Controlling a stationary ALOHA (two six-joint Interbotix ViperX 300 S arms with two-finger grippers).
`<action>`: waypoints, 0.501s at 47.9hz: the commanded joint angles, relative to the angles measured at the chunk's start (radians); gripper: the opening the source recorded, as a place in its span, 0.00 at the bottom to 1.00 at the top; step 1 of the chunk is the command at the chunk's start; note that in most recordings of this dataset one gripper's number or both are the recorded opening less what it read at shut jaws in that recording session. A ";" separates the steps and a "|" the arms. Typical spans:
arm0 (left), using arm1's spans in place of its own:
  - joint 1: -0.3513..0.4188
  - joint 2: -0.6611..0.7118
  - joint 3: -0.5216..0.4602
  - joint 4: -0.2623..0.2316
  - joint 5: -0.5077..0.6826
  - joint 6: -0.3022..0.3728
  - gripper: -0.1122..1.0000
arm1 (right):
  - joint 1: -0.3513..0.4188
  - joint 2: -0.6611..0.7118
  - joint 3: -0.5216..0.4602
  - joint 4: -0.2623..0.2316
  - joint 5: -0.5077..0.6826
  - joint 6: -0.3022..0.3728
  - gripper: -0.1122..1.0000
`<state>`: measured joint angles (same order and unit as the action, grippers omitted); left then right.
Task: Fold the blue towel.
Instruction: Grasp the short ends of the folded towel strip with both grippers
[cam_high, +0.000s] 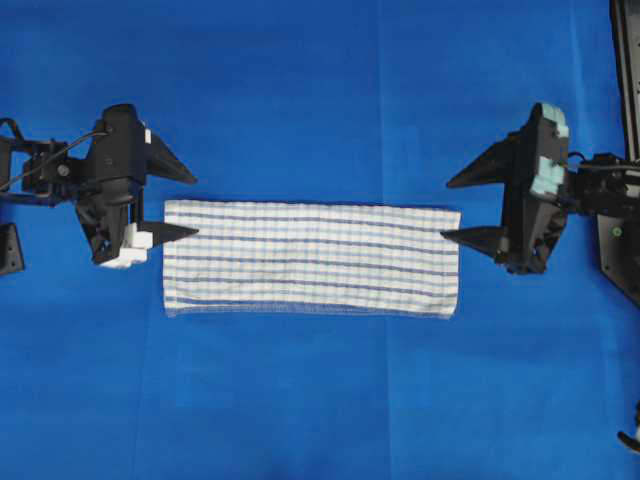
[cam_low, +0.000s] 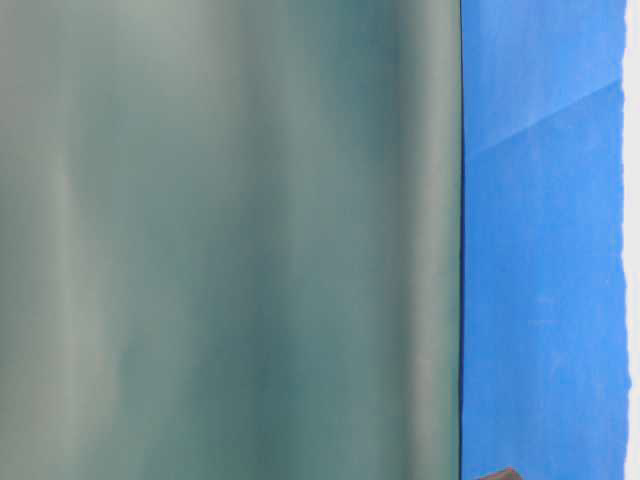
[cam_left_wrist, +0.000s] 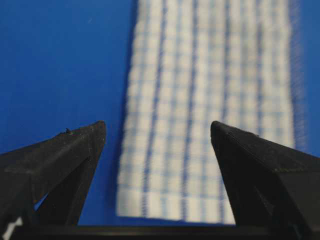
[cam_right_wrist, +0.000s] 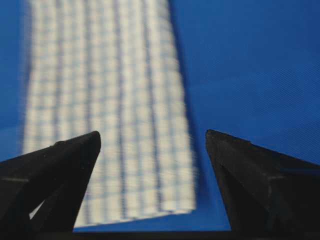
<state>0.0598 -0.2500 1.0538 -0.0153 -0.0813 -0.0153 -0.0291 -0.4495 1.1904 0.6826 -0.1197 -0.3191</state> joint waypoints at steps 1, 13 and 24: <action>0.015 0.028 -0.017 0.000 -0.009 0.025 0.83 | -0.014 0.038 -0.018 -0.003 -0.002 -0.008 0.89; 0.035 0.143 -0.018 -0.002 -0.046 0.029 0.83 | -0.018 0.212 -0.035 0.002 -0.041 -0.008 0.88; 0.049 0.230 -0.015 -0.003 -0.071 0.029 0.83 | -0.017 0.304 -0.043 0.008 -0.080 -0.003 0.88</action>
<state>0.1028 -0.0307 1.0492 -0.0153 -0.1411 0.0123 -0.0460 -0.1519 1.1628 0.6857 -0.1856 -0.3237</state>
